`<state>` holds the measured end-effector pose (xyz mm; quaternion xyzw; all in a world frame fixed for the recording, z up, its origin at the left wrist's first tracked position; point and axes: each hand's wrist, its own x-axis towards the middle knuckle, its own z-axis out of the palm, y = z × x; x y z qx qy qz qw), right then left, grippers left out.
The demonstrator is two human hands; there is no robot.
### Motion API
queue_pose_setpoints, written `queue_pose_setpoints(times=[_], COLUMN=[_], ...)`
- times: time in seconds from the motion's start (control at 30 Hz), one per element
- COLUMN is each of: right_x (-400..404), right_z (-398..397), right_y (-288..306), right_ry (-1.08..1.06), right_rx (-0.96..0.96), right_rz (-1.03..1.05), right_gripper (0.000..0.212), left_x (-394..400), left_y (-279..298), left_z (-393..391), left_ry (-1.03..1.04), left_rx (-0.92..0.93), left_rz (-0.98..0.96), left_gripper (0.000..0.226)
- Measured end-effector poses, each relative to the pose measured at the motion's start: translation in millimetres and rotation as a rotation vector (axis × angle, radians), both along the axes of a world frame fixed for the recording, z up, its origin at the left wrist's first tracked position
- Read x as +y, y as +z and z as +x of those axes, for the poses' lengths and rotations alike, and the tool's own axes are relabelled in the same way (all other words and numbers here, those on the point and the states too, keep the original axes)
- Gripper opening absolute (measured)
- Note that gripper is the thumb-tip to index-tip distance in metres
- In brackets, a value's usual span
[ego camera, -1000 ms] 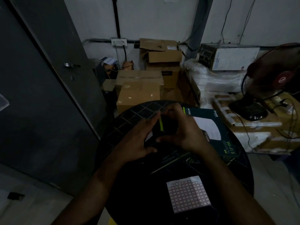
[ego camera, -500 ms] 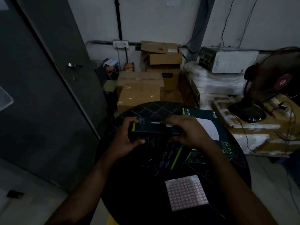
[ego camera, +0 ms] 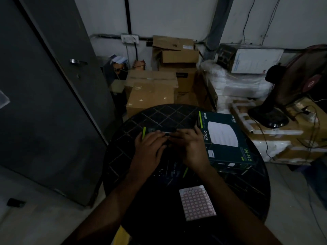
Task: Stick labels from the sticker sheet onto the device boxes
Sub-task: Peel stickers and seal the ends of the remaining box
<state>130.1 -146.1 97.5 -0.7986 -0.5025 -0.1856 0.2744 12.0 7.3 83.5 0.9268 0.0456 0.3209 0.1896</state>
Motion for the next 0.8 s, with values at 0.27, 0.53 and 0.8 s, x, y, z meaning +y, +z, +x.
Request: queue_pose_setpoints(times=[0.27,0.53,0.8], right_x=[-3.1,-60.1,-86.0], right_z=[0.1,23.9,31.7], right_y=[0.7,-2.5,-5.5], right_ry=[0.073,-0.179,-0.222], right_rx=[0.1,0.223,0.351], right_rz=[0.085,0.256,0.44], right_gripper=[0.022,0.018,0.014], left_x=[12.5,23.4,23.7], left_y=[-1.7,0.0,8.2], left_z=[0.9,-4.5,-11.6], left_ry=[-0.045,-0.062,-0.061], left_rx=[-0.101,-0.173,-0.102], left_rz=[-0.083,-0.123,-0.152], left_gripper=[0.018,0.004,0.023])
